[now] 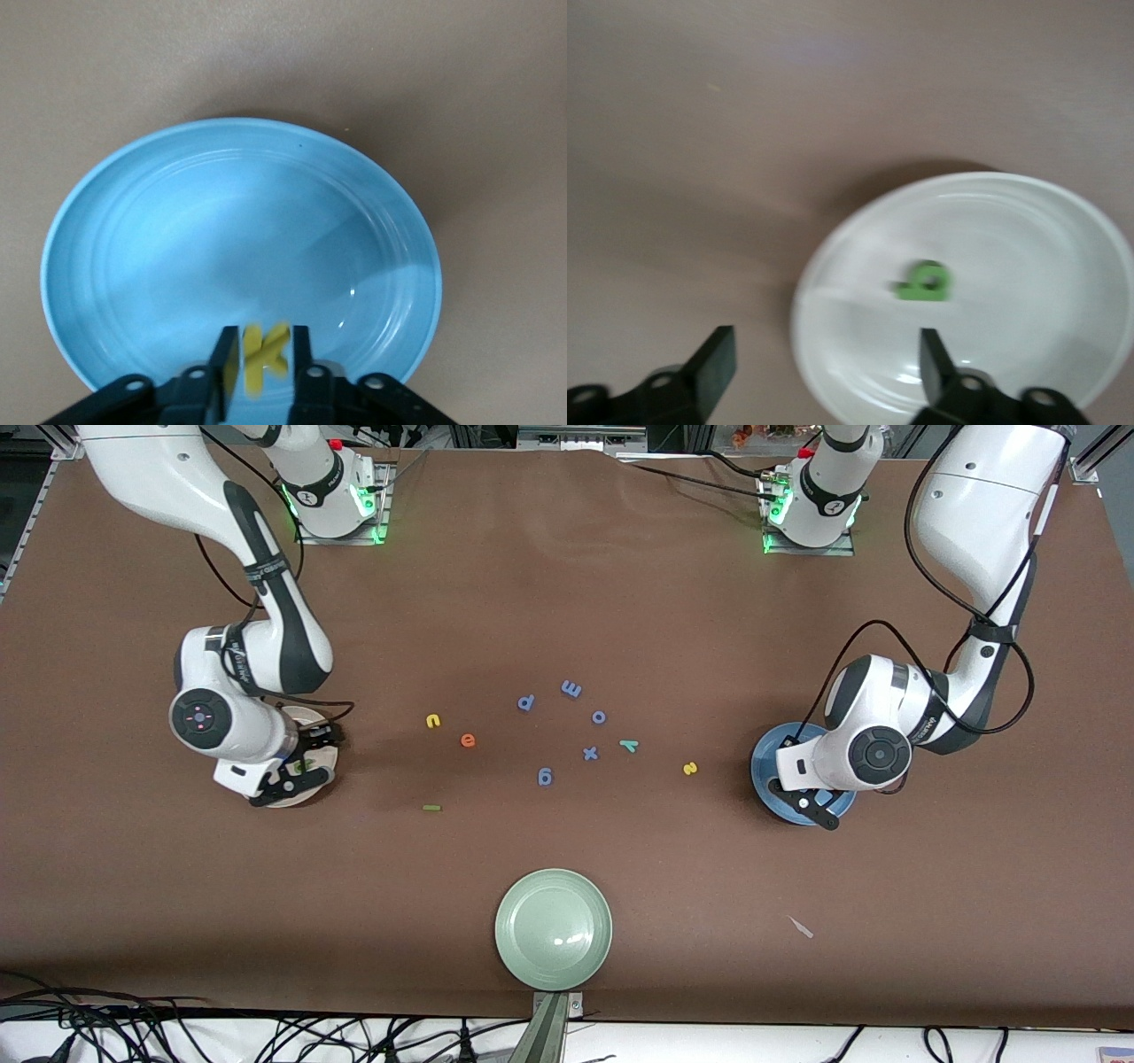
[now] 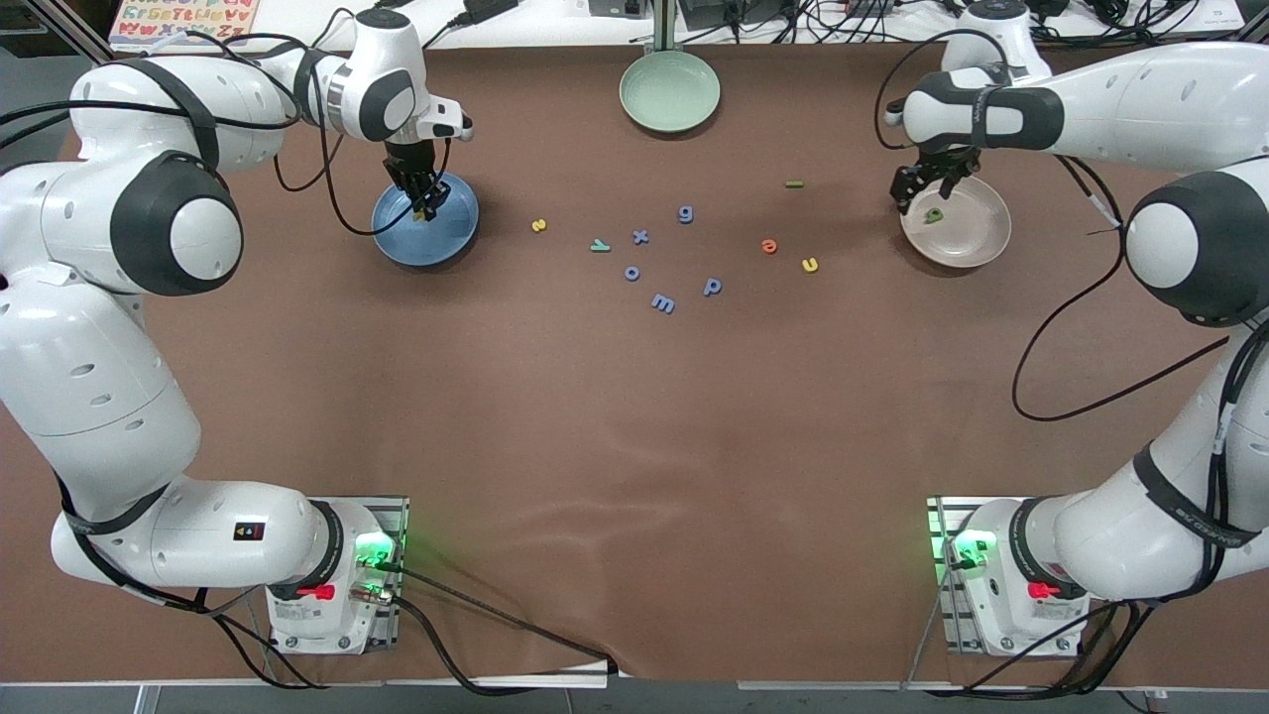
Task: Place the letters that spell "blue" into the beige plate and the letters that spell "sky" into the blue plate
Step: 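Drop k into the blue plate while the right gripper drops b onto white, then grasp yellow 2 with the left gripper while the right gripper grasps yellow u, then drop 2 into the blue plate while the right gripper drops u onto white, then grasp teal y with the left gripper while the right gripper grasps orange e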
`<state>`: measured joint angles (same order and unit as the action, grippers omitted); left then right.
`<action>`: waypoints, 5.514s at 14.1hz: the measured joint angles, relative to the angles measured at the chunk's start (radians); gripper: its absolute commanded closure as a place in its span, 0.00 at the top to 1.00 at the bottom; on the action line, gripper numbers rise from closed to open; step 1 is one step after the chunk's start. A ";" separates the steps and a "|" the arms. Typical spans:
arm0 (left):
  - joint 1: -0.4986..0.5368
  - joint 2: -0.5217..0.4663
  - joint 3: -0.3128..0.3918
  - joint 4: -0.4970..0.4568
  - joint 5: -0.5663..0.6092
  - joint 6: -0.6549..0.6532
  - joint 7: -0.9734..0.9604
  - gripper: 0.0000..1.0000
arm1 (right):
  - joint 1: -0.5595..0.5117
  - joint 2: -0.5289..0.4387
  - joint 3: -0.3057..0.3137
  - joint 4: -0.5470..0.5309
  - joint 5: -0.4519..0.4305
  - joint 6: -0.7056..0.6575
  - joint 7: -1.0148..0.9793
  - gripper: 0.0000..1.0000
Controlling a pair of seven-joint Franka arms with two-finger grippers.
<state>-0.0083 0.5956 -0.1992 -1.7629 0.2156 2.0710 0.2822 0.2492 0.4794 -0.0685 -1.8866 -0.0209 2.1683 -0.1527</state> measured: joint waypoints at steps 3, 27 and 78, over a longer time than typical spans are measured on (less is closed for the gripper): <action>-0.005 -0.017 -0.009 0.011 -0.001 0.000 -0.001 1.00 | 0.006 -0.002 0.088 0.003 0.000 0.002 0.182 1.00; -0.173 0.169 -0.103 0.104 -0.006 0.189 -0.964 0.61 | 0.055 0.003 0.235 -0.253 -0.003 0.397 0.332 0.47; -0.210 0.162 -0.243 0.087 -0.008 0.263 -1.819 1.00 | 0.265 0.143 0.120 0.042 0.035 0.267 0.480 0.99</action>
<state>-0.2180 0.7575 -0.4421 -1.6762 0.2076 2.3341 -1.5364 0.5138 0.6223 0.0510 -1.8445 0.0139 2.4356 0.3276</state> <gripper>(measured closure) 0.000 0.000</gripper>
